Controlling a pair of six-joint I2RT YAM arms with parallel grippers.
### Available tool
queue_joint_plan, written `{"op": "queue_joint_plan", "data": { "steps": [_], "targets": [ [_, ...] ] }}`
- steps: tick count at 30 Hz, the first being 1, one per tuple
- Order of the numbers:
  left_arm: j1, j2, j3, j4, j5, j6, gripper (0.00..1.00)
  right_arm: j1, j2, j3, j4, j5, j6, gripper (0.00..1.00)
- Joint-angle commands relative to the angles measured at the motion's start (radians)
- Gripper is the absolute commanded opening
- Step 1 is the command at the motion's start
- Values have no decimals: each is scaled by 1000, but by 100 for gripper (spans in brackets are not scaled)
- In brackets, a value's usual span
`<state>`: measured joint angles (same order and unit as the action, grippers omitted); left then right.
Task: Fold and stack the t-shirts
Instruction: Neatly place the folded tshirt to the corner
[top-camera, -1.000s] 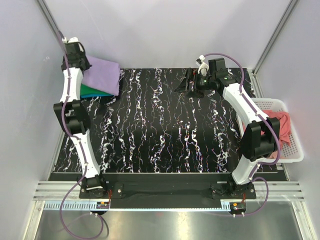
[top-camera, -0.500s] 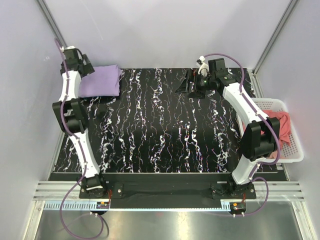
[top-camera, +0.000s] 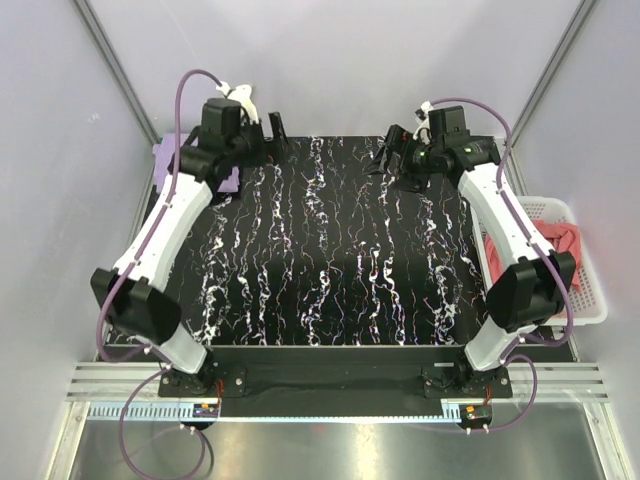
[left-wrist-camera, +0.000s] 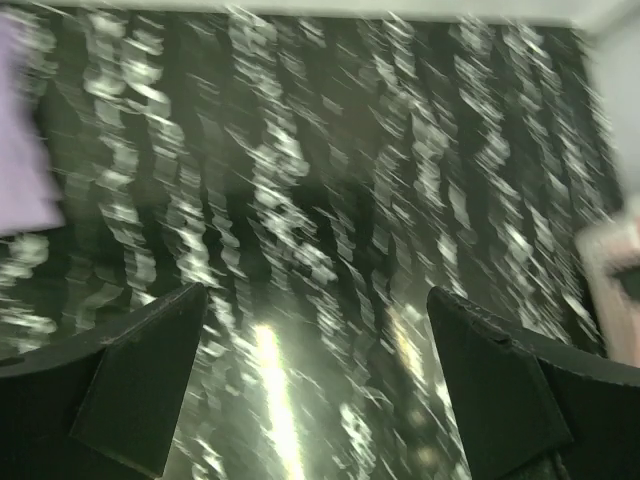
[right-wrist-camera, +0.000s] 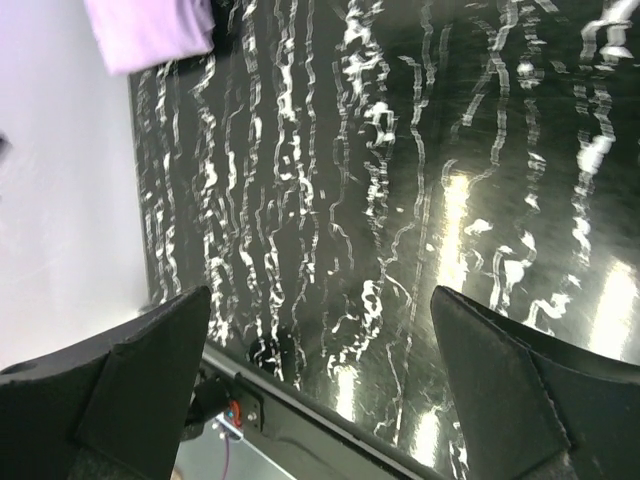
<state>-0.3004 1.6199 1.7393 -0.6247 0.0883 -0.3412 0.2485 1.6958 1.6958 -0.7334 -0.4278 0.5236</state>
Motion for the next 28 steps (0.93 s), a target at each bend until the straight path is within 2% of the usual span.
{"op": "queue_joint_plan", "data": {
  "steps": [1,6,9,14,21,28],
  "targets": [
    [-15,-93,-96,23,120,-70,99,-5,-117,73,-132,113,-10,100],
    [-81,-230,-225,60,137,-102,99,-5,-261,16,-198,113,-43,100],
    [-94,-354,-364,111,156,-134,99,-5,-342,-18,-228,122,-48,100],
    [-95,-474,-468,161,165,-165,99,-5,-461,-120,-219,119,-14,100],
    [-95,-520,-486,151,179,-176,99,-5,-613,-205,-112,121,9,100],
    [-103,-526,-448,115,176,-165,99,-5,-611,-197,-118,150,27,100]
  ]
}}
